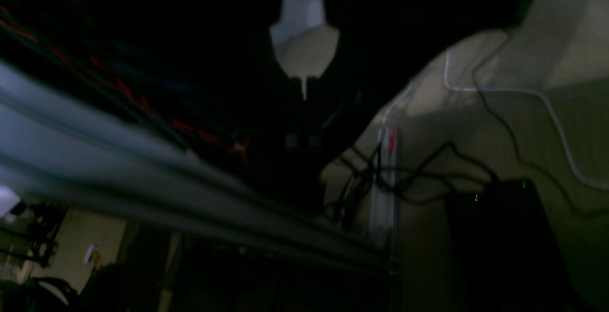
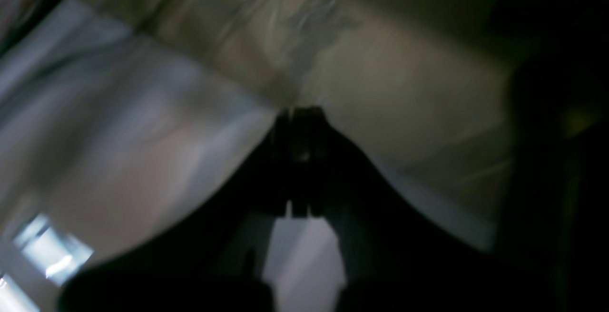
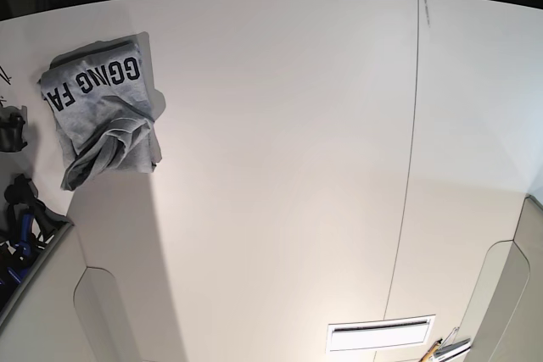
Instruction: Fold the T-shirt properly
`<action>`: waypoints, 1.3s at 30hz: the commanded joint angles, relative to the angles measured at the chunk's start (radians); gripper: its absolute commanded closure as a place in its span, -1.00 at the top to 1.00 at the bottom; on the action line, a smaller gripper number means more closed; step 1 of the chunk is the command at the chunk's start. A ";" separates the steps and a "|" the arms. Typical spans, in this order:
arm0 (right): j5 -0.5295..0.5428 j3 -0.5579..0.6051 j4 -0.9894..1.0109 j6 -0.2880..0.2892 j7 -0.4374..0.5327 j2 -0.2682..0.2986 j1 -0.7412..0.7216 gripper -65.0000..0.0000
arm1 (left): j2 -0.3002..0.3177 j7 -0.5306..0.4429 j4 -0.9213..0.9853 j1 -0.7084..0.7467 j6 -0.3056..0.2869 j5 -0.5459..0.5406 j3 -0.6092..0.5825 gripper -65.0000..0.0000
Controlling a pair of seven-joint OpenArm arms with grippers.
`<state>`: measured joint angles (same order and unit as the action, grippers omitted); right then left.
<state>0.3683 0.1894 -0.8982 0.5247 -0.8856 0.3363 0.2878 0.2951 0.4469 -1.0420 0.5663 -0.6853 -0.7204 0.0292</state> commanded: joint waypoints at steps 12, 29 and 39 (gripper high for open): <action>-0.133 0.017 0.012 -0.103 0.152 -0.152 -0.074 -1.00 | -0.097 -0.078 0.070 -0.116 0.073 0.254 0.001 -1.00; -0.133 0.019 0.095 -0.350 0.291 -0.204 -0.092 -1.00 | -0.112 -0.148 0.180 -0.201 0.368 0.525 0.001 -1.00; -0.153 0.019 0.095 -0.407 0.291 -0.206 -0.188 -1.00 | -0.112 -0.226 0.180 -0.209 0.387 0.586 0.001 -1.00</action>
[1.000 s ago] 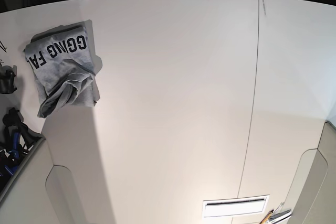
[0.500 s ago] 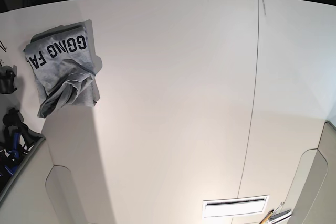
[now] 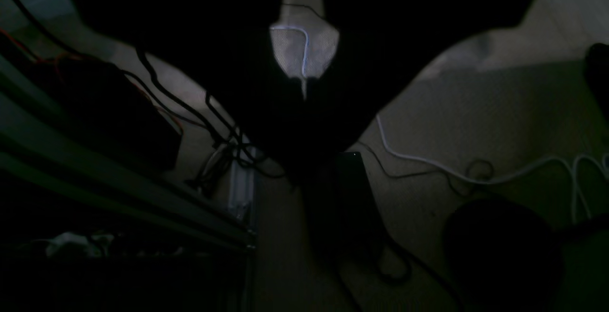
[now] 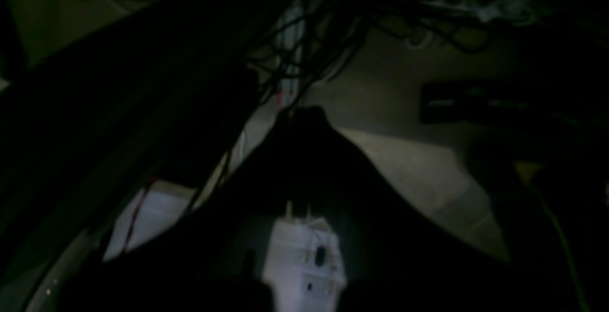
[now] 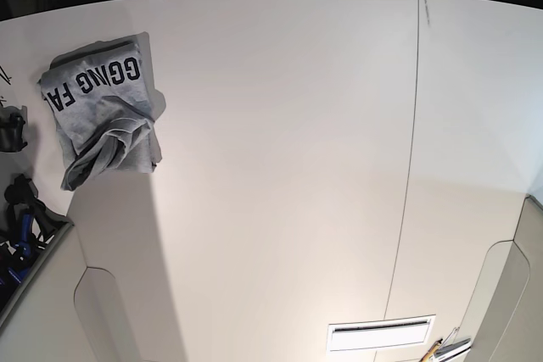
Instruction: Fold the T-shirt properly
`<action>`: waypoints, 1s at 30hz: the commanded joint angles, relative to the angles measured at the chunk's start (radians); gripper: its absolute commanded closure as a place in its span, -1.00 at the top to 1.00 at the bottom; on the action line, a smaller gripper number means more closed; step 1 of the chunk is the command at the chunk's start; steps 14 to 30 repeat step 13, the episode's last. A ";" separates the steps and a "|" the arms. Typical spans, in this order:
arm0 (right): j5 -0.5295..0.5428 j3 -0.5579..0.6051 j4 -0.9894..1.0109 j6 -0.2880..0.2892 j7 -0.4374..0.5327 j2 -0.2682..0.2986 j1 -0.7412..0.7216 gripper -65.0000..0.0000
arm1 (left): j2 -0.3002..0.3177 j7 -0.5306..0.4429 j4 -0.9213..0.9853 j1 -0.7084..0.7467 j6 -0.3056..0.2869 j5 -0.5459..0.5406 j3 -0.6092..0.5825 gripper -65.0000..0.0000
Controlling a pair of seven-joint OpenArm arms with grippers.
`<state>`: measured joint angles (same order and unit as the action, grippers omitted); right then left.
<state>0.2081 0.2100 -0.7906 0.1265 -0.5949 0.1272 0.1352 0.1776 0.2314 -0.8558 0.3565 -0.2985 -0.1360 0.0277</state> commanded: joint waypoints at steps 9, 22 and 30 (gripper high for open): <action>-0.010 -0.002 -0.012 -0.019 0.008 0.002 -0.049 -1.00 | 0.005 -0.003 -0.006 -0.005 0.001 0.002 0.003 -1.00; -0.008 -0.002 -0.012 -0.019 0.011 0.002 -0.049 -1.00 | 0.005 -0.003 -0.006 -0.011 0.000 -0.002 0.003 -1.00; -0.008 -0.002 -0.012 -0.019 0.011 0.002 -0.049 -1.00 | 0.005 -0.003 -0.006 -0.011 0.000 -0.002 0.003 -1.00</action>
